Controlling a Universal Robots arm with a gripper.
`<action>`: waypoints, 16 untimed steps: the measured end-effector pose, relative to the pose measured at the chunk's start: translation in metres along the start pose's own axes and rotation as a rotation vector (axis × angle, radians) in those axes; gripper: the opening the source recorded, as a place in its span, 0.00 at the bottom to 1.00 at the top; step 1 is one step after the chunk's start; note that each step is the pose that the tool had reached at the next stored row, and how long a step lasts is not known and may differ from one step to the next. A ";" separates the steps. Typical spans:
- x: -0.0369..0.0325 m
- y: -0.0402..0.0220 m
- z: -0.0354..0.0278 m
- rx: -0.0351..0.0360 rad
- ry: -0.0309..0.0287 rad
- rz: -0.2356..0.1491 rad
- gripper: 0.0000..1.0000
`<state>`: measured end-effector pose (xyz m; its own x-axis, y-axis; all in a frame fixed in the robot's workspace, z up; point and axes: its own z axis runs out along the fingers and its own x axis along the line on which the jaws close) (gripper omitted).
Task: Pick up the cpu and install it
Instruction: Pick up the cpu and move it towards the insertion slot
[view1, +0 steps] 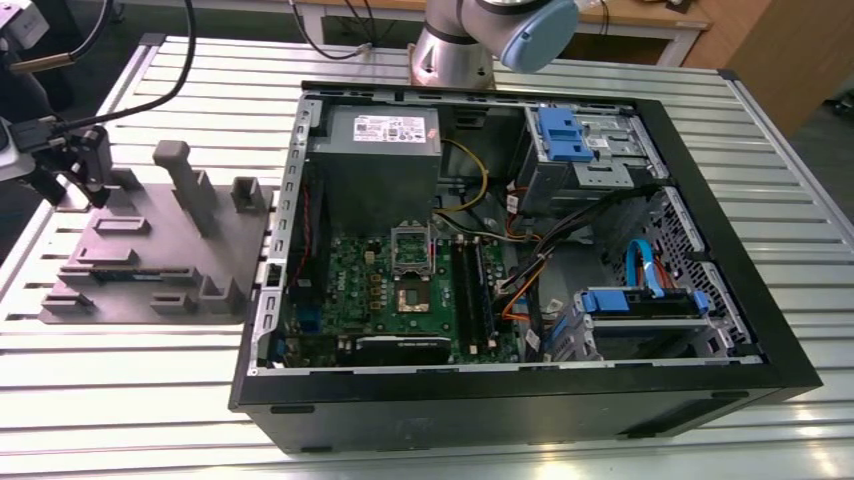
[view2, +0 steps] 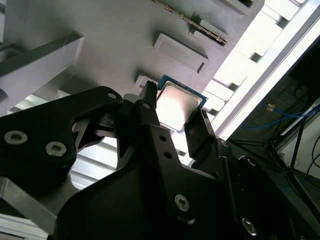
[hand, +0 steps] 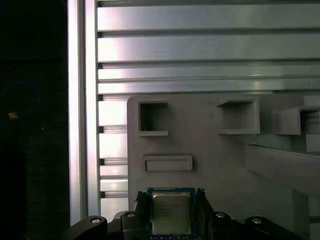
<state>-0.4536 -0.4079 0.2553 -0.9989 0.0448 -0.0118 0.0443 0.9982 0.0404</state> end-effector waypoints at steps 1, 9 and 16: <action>0.0000 0.0000 -0.0001 -0.0001 -0.0001 0.000 0.47; 0.0000 0.0001 -0.0018 0.0000 0.0001 0.000 0.47; -0.0001 0.0002 -0.0045 0.0002 0.0001 0.000 0.47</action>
<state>-0.4536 -0.4079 0.2598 -0.9989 0.0447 -0.0116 0.0442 0.9982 0.0402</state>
